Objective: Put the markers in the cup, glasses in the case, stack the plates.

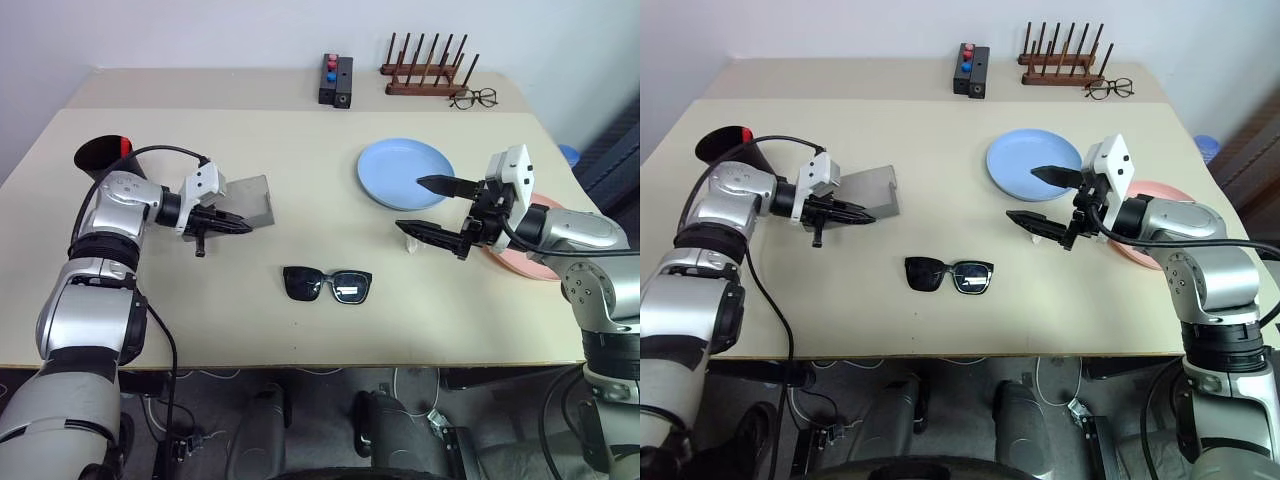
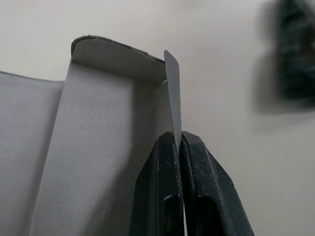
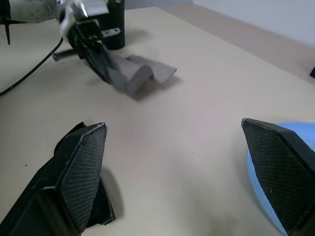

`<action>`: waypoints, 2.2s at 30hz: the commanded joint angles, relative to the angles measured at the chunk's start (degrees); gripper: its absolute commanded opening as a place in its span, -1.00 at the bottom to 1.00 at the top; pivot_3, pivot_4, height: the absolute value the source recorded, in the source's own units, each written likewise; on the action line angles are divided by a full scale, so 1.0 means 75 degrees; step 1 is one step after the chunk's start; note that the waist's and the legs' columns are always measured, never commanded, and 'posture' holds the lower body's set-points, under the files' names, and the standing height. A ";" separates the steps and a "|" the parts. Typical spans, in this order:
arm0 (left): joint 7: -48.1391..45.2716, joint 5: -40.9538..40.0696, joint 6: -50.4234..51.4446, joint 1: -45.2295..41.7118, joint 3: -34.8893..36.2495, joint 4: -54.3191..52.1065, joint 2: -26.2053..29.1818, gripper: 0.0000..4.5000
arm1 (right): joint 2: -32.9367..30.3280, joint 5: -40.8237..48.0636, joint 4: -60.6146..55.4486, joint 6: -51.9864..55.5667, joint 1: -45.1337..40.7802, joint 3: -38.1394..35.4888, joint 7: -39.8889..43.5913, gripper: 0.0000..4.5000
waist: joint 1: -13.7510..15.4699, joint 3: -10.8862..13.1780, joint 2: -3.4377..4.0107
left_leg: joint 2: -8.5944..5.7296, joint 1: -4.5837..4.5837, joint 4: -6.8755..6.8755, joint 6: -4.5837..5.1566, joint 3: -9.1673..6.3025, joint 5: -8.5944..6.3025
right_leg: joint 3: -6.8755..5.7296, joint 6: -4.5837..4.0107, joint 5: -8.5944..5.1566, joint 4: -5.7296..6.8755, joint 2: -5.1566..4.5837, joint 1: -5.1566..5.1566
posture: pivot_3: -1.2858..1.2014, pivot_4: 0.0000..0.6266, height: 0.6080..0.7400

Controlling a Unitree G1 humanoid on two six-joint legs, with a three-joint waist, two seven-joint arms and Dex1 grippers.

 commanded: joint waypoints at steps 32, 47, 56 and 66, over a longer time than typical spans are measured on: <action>-0.0099 -0.1906 0.1384 0.2936 -0.0874 -0.5774 0.2569 -0.99 | 0.0115 -0.0038 0.0122 -0.0233 -0.0302 0.0071 0.0097 1.00 | 0.0028 0.0006 0.0015 | 0.0004 -0.0001 -0.0002 0.0002 0.0013 -0.0002 | 0.0003 -0.0035 -0.0019 -0.0009 -0.0005 -0.0006 | 0.03 -0.52 1.00; -0.0239 -0.1129 0.1026 0.2336 -0.1047 -0.4466 0.1237 -0.99 | 0.0074 -0.0012 0.0016 -0.0187 -0.0238 0.0023 0.0019 1.00 | 0.0010 0.0005 0.0015 | 0.0006 -0.0004 0.0015 0.0011 0.0012 -0.0006 | 0.0004 -0.0016 -0.0008 0.0002 -0.0001 -0.0005 | 0.03 -0.52 1.00; 0.0031 -0.0641 0.1383 0.2287 -0.1104 -0.4219 0.1045 -0.99 | 0.0114 0.0017 0.0057 -0.0177 -0.0280 0.0032 -0.0032 1.00 | 0.0031 0.0005 0.0016 | 0.0005 -0.0003 0.0022 0.0011 0.0010 -0.0007 | 0.0003 -0.0023 -0.0012 0.0002 -0.0002 -0.0001 | 0.03 -0.52 1.00; -0.0207 -0.0670 0.1722 0.2327 -0.1036 -0.4317 0.0897 -0.61 | 0.0159 0.0094 0.0118 -0.0174 -0.0332 0.0003 -0.0049 1.00 | 0.0028 0.0003 0.0019 | 0.0005 -0.0001 0.0036 0.0012 0.0007 -0.0008 | 0.0003 -0.0034 -0.0016 0.0002 -0.0002 0.0011 | 0.03 -0.52 1.00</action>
